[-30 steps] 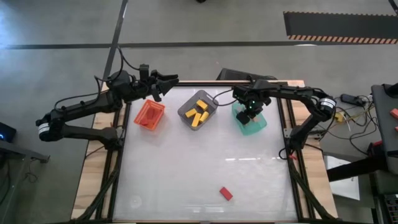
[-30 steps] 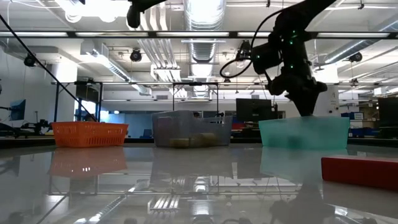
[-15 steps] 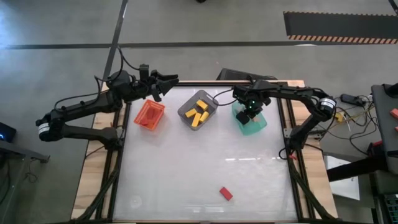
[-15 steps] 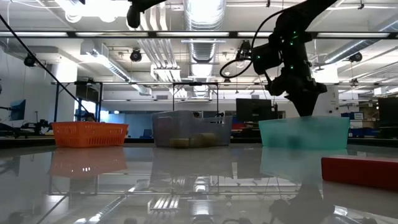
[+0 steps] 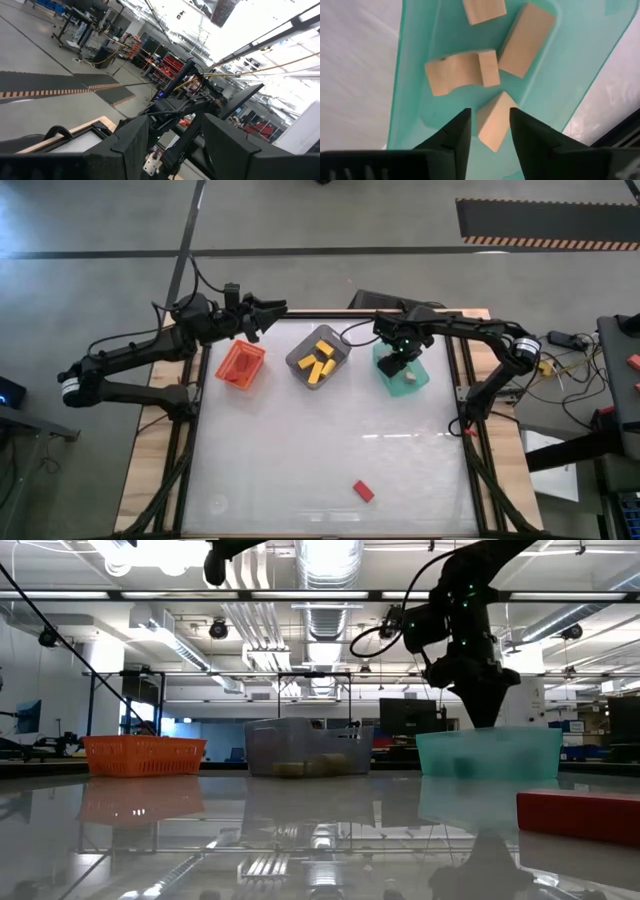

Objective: Sort & place blocks by color
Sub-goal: Put the red block into the orange bin

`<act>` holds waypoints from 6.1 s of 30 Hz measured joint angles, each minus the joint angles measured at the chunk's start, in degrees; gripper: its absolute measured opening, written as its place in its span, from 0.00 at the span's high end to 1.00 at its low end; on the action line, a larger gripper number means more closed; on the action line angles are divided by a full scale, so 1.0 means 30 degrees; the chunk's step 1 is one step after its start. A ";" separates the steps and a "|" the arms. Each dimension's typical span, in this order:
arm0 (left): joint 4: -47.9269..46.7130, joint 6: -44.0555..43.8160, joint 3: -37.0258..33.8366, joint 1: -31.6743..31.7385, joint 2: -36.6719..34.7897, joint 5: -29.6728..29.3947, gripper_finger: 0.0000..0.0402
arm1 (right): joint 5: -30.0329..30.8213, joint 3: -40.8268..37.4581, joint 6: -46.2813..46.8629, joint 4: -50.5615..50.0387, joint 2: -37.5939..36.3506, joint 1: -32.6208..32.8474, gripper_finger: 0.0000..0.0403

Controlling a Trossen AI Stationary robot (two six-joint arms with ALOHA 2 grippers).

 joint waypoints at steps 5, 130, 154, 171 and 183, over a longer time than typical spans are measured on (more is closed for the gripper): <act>0.0000 -0.0406 0.0000 -0.0015 0.0000 0.0000 0.57 | -0.0047 0.0471 0.0225 -0.0061 -0.0332 0.0051 0.66; 0.2557 -0.1823 0.0612 -1.5140 0.3544 -0.5581 0.57 | -0.3233 1.1845 1.6001 0.1421 1.0699 2.0447 0.70; 0.2567 0.1148 0.0583 -1.3207 0.3228 -0.6627 0.57 | 0.2998 0.6872 0.1952 0.9955 -0.0367 1.7599 0.70; 0.2550 0.4685 0.0549 -1.2856 0.4335 -0.7582 0.57 | 0.0593 -0.1631 -0.0005 2.4605 -0.5739 1.3961 0.70; 0.5506 0.4659 0.0648 -1.2582 0.6639 -0.8084 0.57 | -0.1062 -0.1670 0.1215 2.5188 -0.5593 1.3207 0.70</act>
